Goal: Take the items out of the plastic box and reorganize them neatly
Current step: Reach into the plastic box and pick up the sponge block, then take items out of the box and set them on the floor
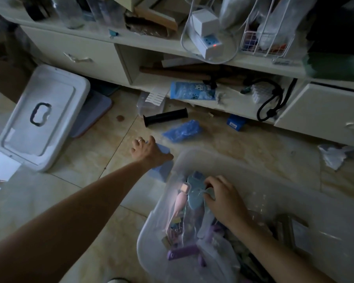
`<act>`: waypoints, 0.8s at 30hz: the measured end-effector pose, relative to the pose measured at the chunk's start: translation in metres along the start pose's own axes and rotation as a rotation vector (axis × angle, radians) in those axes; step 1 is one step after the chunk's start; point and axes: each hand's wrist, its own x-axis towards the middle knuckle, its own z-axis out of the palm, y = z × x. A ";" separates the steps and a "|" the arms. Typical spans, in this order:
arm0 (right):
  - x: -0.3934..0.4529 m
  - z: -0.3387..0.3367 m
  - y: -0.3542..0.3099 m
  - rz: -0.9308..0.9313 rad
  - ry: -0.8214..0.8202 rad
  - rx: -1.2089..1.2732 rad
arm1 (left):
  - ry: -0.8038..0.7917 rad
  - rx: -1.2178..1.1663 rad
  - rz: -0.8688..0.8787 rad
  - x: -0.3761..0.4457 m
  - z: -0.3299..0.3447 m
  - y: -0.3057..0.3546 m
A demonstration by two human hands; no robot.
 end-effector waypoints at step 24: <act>-0.094 -0.067 0.049 0.122 -0.381 -0.269 | -0.438 0.098 0.823 -0.213 0.016 0.058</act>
